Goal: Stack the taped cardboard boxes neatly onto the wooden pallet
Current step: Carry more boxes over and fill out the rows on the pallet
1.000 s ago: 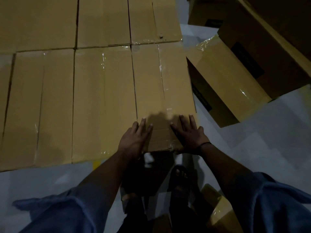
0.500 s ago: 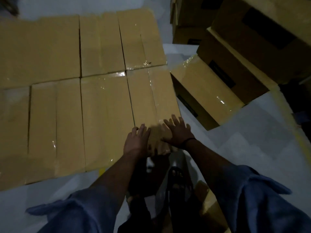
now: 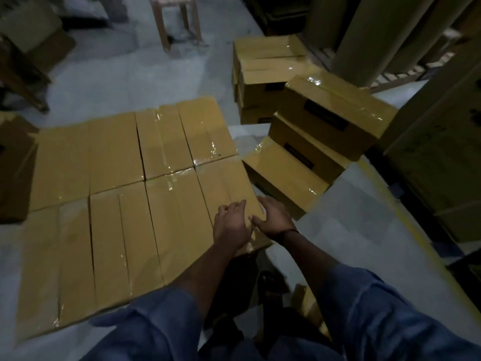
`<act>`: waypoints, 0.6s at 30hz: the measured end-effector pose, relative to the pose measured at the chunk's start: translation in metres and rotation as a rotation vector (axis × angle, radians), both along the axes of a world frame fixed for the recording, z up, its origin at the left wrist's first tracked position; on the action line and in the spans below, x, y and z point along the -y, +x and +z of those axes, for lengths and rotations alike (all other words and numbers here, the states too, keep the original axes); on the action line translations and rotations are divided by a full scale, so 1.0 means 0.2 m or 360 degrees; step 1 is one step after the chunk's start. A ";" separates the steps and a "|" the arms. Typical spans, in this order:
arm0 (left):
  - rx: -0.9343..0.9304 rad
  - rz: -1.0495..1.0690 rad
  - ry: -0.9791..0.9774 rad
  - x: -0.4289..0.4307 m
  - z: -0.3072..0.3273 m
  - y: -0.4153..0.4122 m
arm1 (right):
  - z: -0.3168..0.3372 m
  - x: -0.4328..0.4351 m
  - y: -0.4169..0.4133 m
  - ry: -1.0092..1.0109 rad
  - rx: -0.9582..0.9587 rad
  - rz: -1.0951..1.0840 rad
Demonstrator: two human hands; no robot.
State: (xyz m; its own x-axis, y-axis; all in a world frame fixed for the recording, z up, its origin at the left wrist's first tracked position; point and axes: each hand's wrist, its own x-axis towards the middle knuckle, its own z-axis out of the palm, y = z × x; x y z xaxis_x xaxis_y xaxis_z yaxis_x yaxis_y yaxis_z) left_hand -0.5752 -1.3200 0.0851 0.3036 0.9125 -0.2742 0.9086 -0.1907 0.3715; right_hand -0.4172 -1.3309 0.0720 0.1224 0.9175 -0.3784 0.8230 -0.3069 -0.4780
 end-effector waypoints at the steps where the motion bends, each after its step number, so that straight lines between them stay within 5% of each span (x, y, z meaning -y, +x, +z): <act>1: 0.0040 0.0000 -0.0006 0.00 0.05 0.02 | 0.05 0.02 0.00 0.0022 -0.0011 -0.0024; 18: 0.0052 -0.0169 0.0046 -0.34 0.28 0.58 | 0.35 -0.20 0.70 0.0196 0.0215 -0.0223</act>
State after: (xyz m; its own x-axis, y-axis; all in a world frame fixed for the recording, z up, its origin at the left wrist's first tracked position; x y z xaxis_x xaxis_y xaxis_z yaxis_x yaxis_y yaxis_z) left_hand -0.4591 -1.2516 0.1414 0.4076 0.8819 -0.2368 0.8702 -0.2965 0.3935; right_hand -0.2781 -1.2899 0.1411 0.2941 0.9262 -0.2359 0.8354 -0.3690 -0.4074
